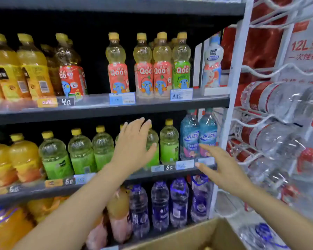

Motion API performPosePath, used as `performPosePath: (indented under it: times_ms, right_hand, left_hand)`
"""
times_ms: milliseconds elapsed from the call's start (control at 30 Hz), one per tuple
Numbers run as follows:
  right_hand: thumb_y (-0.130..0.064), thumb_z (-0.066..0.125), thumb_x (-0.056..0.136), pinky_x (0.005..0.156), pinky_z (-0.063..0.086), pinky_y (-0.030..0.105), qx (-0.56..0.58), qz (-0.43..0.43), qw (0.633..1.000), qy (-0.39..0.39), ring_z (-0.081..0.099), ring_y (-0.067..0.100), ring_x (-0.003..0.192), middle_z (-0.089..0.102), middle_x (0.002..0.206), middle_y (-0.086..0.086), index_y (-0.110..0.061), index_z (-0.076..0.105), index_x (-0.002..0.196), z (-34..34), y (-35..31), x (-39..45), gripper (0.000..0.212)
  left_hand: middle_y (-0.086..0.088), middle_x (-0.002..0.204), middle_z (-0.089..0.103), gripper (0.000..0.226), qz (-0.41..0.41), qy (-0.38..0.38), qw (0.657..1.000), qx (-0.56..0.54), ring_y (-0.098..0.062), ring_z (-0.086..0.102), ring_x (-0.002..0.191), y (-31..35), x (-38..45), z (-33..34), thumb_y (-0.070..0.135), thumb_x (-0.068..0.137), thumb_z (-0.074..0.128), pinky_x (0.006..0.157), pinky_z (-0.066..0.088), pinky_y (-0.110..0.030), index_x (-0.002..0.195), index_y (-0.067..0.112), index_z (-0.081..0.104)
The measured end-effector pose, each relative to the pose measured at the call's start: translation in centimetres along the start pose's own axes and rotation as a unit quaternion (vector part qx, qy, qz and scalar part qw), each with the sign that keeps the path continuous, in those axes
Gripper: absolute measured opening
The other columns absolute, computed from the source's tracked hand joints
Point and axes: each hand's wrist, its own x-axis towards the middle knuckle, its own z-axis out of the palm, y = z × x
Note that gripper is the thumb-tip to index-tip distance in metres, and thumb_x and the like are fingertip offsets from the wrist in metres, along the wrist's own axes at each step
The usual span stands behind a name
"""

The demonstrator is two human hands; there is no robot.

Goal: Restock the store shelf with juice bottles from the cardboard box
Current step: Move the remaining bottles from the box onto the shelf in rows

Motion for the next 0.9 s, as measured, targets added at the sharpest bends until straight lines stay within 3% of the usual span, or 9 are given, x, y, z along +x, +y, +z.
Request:
performPosePath:
  times_ms: [67,200,367,433,500,633,767,900]
  right_hand:
    - [-0.058,0.054,0.083,0.106,0.036,0.036,0.005,0.041,0.997,-0.058,0.044,0.021,0.130,0.050,0.137,0.001,-0.020,0.044,0.138,2.5,2.6,-4.4,0.067]
    - [-0.024,0.067,0.086,0.103,0.034,0.031,0.000,0.118,0.985,-0.123,0.051,0.027,0.123,0.055,0.133,0.011,-0.010,0.052,0.133,7.5,7.7,-12.2,0.051]
    - [-0.024,0.071,0.082,0.101,0.036,0.031,0.013,0.164,0.964,-0.208,0.053,0.029,0.120,0.061,0.124,0.015,-0.008,0.058,0.124,12.2,12.6,-18.6,0.047]
    - [-0.026,0.072,0.081,0.100,0.037,0.028,0.014,0.176,0.957,-0.231,0.056,0.027,0.117,0.062,0.122,0.015,-0.008,0.057,0.126,13.7,14.2,-20.3,0.050]
    - [-0.027,0.071,0.081,0.099,0.038,0.029,0.017,0.187,0.949,-0.255,0.057,0.027,0.116,0.063,0.122,0.013,-0.009,0.057,0.126,14.8,15.6,-21.3,0.050]
    - [-0.031,0.068,0.083,0.098,0.042,0.030,0.029,0.220,0.931,-0.291,0.057,0.024,0.115,0.064,0.121,0.007,-0.017,0.058,0.125,16.6,18.1,-21.8,0.046]
    - [-0.039,0.064,0.082,0.091,0.047,0.036,0.013,0.295,0.892,-0.343,0.060,0.029,0.107,0.066,0.112,0.010,-0.023,0.055,0.123,19.6,20.8,-22.3,0.045]
    - [-0.037,0.057,0.086,0.086,0.048,0.035,-0.007,0.356,0.849,-0.391,0.061,0.028,0.101,0.066,0.109,0.009,-0.015,0.056,0.116,23.0,22.8,-23.1,0.037]
  left_hand:
    - [-0.013,0.141,0.047,0.068,0.003,-0.045,0.999,-0.022,-0.031,0.042,0.130,1.3,-4.6,1.5,0.043,0.082,0.053,0.111,0.032,-0.047,0.140,0.009,0.043]
    - [-0.014,0.140,0.048,0.065,-0.024,-0.154,0.987,-0.046,-0.032,0.045,0.127,4.0,-13.8,5.9,0.040,0.085,0.054,0.106,0.036,-0.044,0.140,0.008,0.043]
    - [-0.011,0.128,0.056,0.067,-0.076,-0.264,0.959,-0.066,-0.032,0.054,0.115,8.3,-22.8,10.9,0.047,0.080,0.038,0.094,0.045,-0.041,0.134,0.009,0.050]
    - [-0.009,0.126,0.057,0.062,-0.102,-0.302,0.946,-0.067,-0.031,0.055,0.114,9.9,-25.2,12.4,0.045,0.082,0.046,0.092,0.045,-0.041,0.134,0.011,0.049]
    - [-0.008,0.127,0.055,0.059,-0.133,-0.349,0.926,-0.061,-0.030,0.052,0.117,11.4,-27.1,13.6,0.043,0.086,0.053,0.095,0.043,-0.041,0.136,0.013,0.046]
    - [-0.007,0.132,0.050,0.060,-0.179,-0.430,0.884,-0.041,-0.027,0.045,0.123,13.0,-29.3,16.2,0.044,0.090,0.046,0.103,0.037,-0.036,0.142,0.017,0.037]
    - [-0.005,0.135,0.047,0.061,-0.224,-0.474,0.851,-0.037,-0.025,0.043,0.126,13.5,-30.7,19.2,0.046,0.091,0.045,0.104,0.036,-0.036,0.144,0.018,0.034]
    - [-0.007,0.139,0.045,0.060,-0.280,-0.526,0.800,-0.063,-0.026,0.042,0.127,14.2,-33.0,23.0,0.046,0.090,0.047,0.101,0.040,-0.039,0.140,0.015,0.036]
